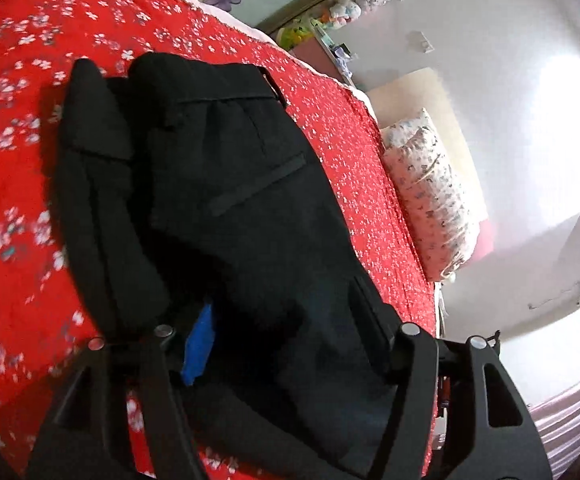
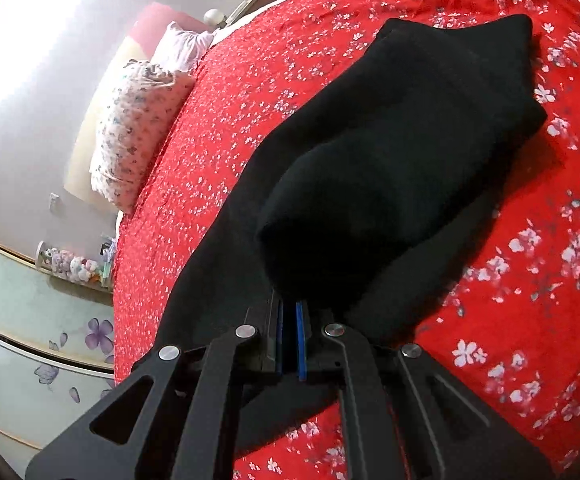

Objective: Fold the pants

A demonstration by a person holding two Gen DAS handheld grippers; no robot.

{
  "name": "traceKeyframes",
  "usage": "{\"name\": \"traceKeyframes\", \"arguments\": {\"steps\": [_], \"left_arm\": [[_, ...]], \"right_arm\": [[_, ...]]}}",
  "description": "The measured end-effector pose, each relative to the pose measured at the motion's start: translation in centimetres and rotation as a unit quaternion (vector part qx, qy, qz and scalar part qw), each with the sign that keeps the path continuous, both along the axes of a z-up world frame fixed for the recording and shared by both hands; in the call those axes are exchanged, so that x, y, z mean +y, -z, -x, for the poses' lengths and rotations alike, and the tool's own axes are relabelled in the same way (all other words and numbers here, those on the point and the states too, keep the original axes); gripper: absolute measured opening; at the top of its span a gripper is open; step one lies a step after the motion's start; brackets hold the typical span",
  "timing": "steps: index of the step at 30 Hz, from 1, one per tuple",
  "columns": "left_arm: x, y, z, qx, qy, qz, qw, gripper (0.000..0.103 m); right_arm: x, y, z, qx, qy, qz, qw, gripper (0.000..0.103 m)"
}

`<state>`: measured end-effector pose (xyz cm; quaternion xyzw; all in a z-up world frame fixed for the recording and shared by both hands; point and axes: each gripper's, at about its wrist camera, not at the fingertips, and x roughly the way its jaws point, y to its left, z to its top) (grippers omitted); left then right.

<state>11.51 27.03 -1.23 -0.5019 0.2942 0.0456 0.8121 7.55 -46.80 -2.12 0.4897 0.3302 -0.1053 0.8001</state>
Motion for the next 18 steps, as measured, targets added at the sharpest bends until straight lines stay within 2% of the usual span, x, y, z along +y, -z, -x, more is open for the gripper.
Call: {"name": "traceKeyframes", "arguments": {"steps": [2, 3, 4, 6, 10, 12, 14, 18], "left_arm": [[0.7, 0.3, -0.4, 0.006, -0.003, -0.001, 1.0000, 0.041], [1.0, 0.4, -0.6, 0.010, -0.005, -0.003, 0.9999, 0.018], [1.4, 0.4, -0.7, 0.016, -0.005, -0.008, 0.9998, 0.006], [1.8, 0.2, -0.5, 0.011, -0.004, -0.008, 0.9999, 0.006], [0.9, -2.5, 1.5, -0.019, 0.000, -0.074, 0.9971, 0.006], [0.8, -2.6, 2.5, -0.020, -0.001, -0.081, 0.9965, 0.006], [1.2, -1.9, 2.9, -0.003, -0.005, -0.072, 0.9974, 0.006], [1.7, 0.7, 2.6, 0.051, -0.010, -0.058, 0.9970, 0.006]], "right_arm": [[0.0, 0.0, -0.1, -0.001, -0.001, 0.002, 1.000, 0.005], [0.1, -0.1, -0.1, -0.002, -0.001, 0.004, 1.000, 0.005], [0.1, -0.2, 0.0, -0.005, -0.002, 0.006, 1.000, 0.005], [0.0, -0.7, 0.0, -0.017, -0.005, 0.008, 1.000, 0.005], [-0.3, -2.3, 0.7, -0.054, -0.002, 0.024, 0.998, 0.005], [-0.5, -3.1, 1.3, -0.058, 0.003, 0.042, 0.997, 0.005], [-0.7, -3.0, 1.6, -0.052, 0.007, 0.041, 0.998, 0.005], [-1.4, -0.7, 1.4, 0.010, 0.003, 0.028, 1.000, 0.005]]}}
